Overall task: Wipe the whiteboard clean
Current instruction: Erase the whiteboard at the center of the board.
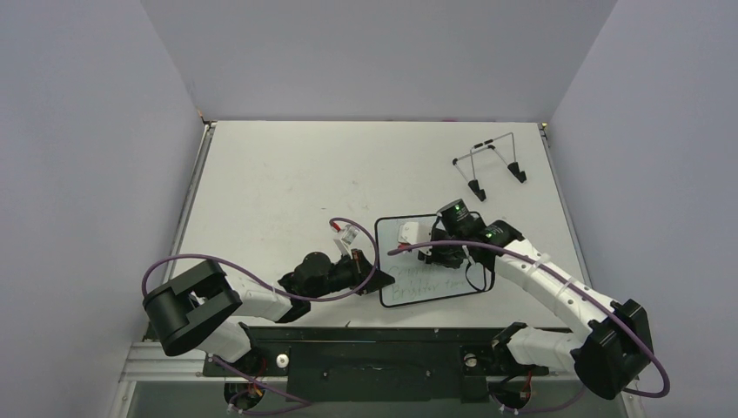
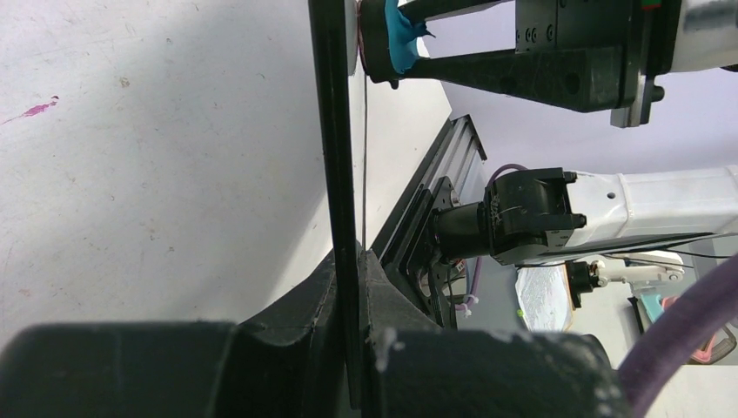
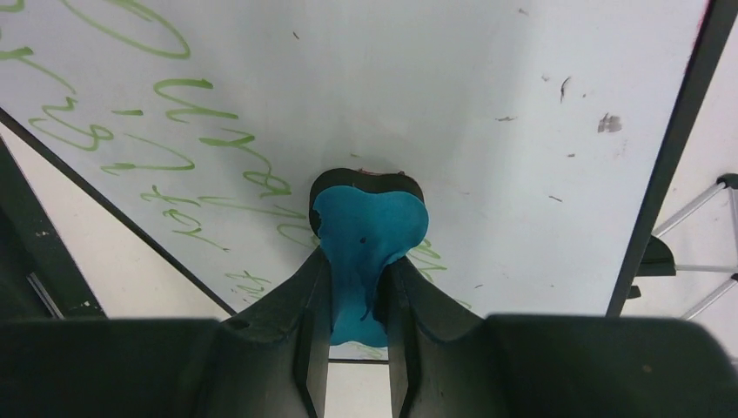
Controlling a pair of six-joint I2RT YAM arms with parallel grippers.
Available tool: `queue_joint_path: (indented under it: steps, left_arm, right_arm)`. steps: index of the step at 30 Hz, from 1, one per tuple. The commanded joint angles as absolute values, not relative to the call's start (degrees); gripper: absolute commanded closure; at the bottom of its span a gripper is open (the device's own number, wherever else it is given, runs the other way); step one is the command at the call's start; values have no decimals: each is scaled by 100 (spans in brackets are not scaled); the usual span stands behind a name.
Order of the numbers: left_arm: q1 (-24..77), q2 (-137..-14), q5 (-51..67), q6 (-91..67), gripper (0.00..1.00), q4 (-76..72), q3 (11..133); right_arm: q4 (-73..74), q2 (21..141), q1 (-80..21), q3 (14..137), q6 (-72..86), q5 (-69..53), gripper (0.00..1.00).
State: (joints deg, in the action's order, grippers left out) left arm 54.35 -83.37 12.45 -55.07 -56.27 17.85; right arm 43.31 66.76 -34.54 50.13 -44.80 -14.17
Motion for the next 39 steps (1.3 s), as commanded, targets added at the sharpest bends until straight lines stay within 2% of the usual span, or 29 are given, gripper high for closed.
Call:
queue_joint_path:
  steps: [1, 2, 4, 6, 9, 11, 15, 17, 23, 25, 29, 31, 34, 39]
  left_arm:
    - [5478, -8230, 1364, -5339, 100, -6269, 1895]
    - [5476, -8225, 1358, -5337, 100, -6263, 1892]
    - [5476, -8233, 1361, -5337, 100, -6268, 1890]
    - [5476, -8246, 1367, -5335, 100, -6275, 1890]
    - [5476, -8246, 1378, -5335, 100, -6286, 1898]
    - [5476, -8232, 1382, -5334, 100, -6292, 1891]
    - [5476, -8172, 1352, -5327, 100, -6260, 1873]
    - [5476, -8176, 1348, -5320, 100, -6258, 1872]
    - [5478, -8210, 1387, -5322, 100, -6258, 1897]
    - [5476, -8205, 1389, -5318, 100, -6260, 1898]
    - [5476, -8177, 1380, -5312, 100, -6265, 1895]
    - [5476, -8187, 1380, -5309, 100, -6262, 1898]
    - [5476, -8196, 1386, -5309, 100, -6260, 1906]
    - [5476, -8218, 1389, -5315, 100, -6274, 1914]
  right_arm:
    - [3932, 6523, -3388, 5006, -4056, -1207, 100]
    - [3558, 6526, -3273, 4995, -3861, -699, 100]
    - [3368, 6556, -3117, 5025, -3532, -434, 100]
    - [3622, 6517, -3084, 5024, -3635, -803, 100]
    - [4385, 6441, -3156, 5066, -4561, -2108, 100]
    - [4631, 6419, -3194, 5078, -4769, -2186, 100]
    - [3625, 6445, -3126, 4970, -3924, -957, 100]
    - [3496, 6465, -3024, 4959, -3703, -721, 100]
    - [4540, 6373, -3089, 5030, -4704, -2246, 100]
    - [4414, 6394, -3126, 5024, -4674, -2162, 100]
    - [3519, 6495, -3048, 4937, -3748, -806, 100]
    - [3805, 6571, -3029, 4997, -3961, -1040, 100]
    - [4423, 6561, -3152, 5029, -4592, -2002, 100]
    - [4589, 6641, -3587, 5022, -4730, -2140, 100]
